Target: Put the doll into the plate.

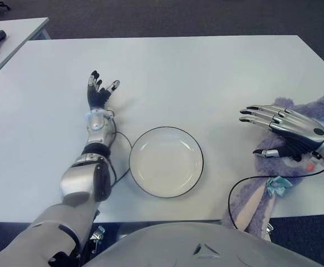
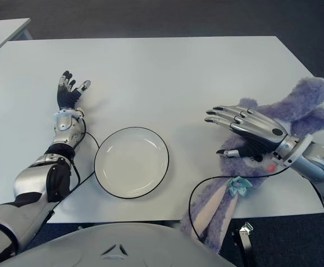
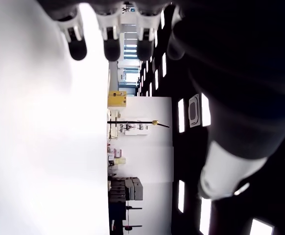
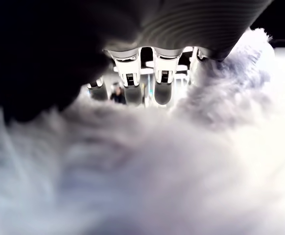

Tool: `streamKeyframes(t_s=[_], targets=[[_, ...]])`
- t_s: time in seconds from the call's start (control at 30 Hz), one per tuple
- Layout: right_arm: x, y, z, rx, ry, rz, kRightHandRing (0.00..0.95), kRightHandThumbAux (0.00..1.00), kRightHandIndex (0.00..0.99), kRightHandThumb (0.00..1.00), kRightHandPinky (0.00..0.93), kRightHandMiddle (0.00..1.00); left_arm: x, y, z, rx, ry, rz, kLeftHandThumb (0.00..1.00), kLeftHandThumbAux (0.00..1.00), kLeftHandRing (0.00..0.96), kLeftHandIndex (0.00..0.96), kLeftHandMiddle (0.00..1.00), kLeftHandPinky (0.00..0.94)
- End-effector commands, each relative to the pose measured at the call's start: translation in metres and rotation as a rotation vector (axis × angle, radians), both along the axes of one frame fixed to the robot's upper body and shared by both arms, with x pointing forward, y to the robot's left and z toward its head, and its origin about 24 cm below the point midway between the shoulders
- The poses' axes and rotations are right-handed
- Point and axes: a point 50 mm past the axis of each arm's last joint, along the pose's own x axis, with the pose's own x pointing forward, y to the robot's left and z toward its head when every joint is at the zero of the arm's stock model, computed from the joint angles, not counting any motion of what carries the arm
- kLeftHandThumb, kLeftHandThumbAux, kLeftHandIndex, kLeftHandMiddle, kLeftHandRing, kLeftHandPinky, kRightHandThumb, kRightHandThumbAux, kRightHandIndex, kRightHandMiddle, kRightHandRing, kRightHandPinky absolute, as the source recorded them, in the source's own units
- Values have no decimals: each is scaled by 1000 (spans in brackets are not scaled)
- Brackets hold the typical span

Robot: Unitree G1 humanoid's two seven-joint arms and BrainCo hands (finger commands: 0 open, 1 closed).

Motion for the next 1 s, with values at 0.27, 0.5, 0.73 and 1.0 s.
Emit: streamKeyframes(t_s=[0.27, 0.5, 0.73, 1.0], targets=[[16, 0, 6, 21, 17, -96, 0, 307, 0, 281, 0, 0, -85, -7, -106, -123, 503, 18, 11, 780, 0, 59, 35, 28], [17, 5, 9, 63, -12, -94, 0, 302, 0, 297, 99, 0, -85, -5, -105, -121, 504, 22, 21, 778, 4, 66, 41, 30], [17, 12, 10, 88, -69, -37, 703, 373, 461, 340, 798, 677, -85, -3, -105, -121, 501, 22, 26, 764, 7, 65, 44, 30], [16, 17, 11, 136, -144, 32, 815, 414, 760, 292, 858, 840, -85, -1, -104, -113, 509, 22, 23, 749, 11, 64, 51, 37]])
